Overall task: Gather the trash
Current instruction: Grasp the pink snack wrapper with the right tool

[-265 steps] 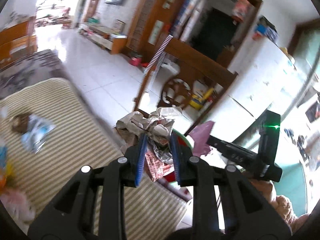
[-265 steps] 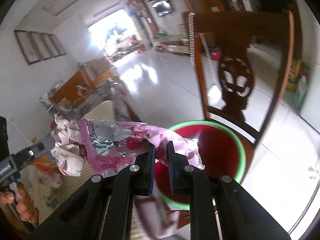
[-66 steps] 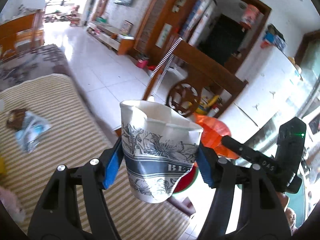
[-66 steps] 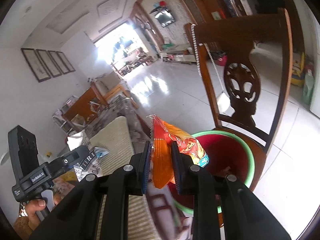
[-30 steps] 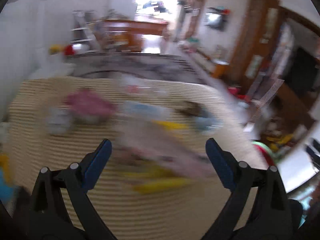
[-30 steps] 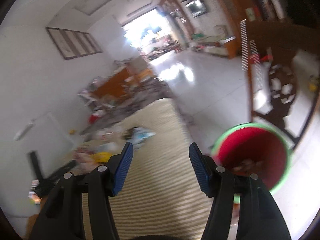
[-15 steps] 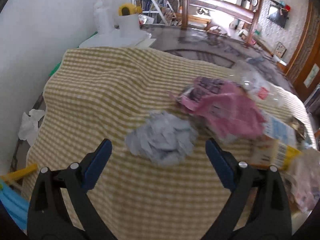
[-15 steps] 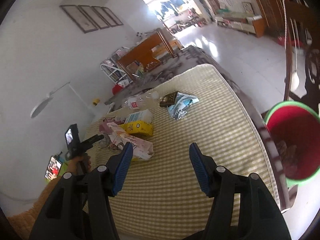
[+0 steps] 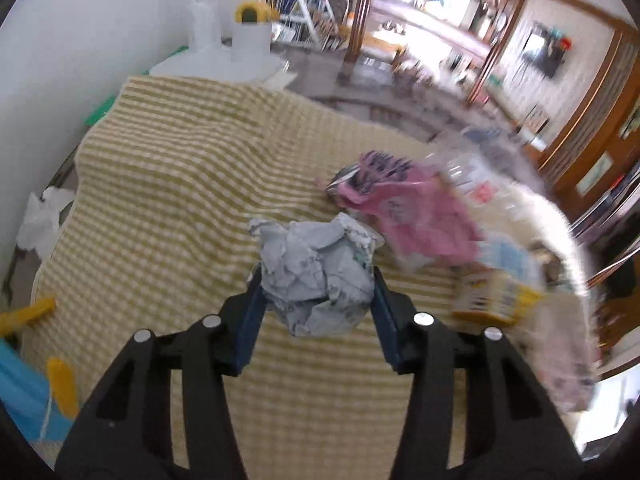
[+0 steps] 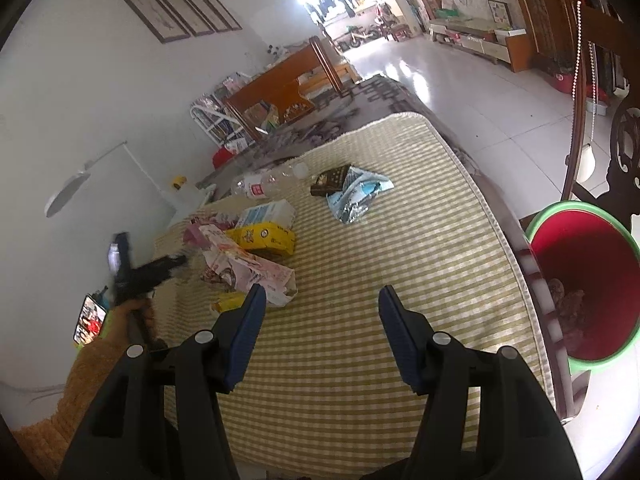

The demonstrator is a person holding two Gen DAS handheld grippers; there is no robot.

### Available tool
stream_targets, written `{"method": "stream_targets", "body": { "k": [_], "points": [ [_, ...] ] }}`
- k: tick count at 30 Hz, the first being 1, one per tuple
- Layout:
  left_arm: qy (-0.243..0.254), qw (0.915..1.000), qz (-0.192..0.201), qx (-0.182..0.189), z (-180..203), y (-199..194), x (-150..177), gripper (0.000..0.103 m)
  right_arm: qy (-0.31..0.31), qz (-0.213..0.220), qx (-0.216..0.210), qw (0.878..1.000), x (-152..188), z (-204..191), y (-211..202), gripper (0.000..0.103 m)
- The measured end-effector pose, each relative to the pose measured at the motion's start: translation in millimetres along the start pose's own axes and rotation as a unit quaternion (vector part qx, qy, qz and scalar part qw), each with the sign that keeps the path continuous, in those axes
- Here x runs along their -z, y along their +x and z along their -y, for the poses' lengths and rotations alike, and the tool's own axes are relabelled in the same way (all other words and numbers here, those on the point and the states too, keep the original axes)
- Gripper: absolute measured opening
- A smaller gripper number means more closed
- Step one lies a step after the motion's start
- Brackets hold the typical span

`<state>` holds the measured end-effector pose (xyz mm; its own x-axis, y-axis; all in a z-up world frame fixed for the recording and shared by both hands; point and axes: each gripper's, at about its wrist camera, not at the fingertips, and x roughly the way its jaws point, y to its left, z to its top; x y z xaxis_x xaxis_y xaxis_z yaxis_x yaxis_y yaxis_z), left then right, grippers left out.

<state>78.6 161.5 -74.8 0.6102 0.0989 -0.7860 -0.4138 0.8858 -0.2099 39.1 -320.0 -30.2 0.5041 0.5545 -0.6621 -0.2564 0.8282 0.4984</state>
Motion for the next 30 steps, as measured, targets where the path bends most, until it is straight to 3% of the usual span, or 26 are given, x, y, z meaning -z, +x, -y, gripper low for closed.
{"method": "stream_targets", "body": {
  "k": [6,11,15,20,23,30],
  "points": [
    [-0.012,0.9956,0.063,0.068,18,-74,42,0.049,-0.07,-0.012,0.007,0.997,-19,-45,38,0.063],
    [-0.047,0.9923,0.041,0.106,17,-86,86,0.049,-0.162,-0.014,-0.015,0.987,-46,-122,87,0.067],
    [-0.076,0.9865,0.001,0.145,18,-70,93,0.049,-0.259,-0.011,-0.012,0.966,-71,-197,134,0.082],
    [-0.097,0.9799,-0.009,0.174,18,-61,92,0.049,-0.367,-0.073,0.03,0.927,-75,-270,230,0.083],
    [-0.1,0.9785,-0.007,0.18,15,-61,92,0.049,-0.392,-0.101,0.061,0.912,-70,-288,281,0.083],
    [-0.117,0.9736,-0.002,0.196,2,-65,94,0.049,-0.385,-0.165,0.099,0.902,-54,-290,349,0.084]
  ]
}}
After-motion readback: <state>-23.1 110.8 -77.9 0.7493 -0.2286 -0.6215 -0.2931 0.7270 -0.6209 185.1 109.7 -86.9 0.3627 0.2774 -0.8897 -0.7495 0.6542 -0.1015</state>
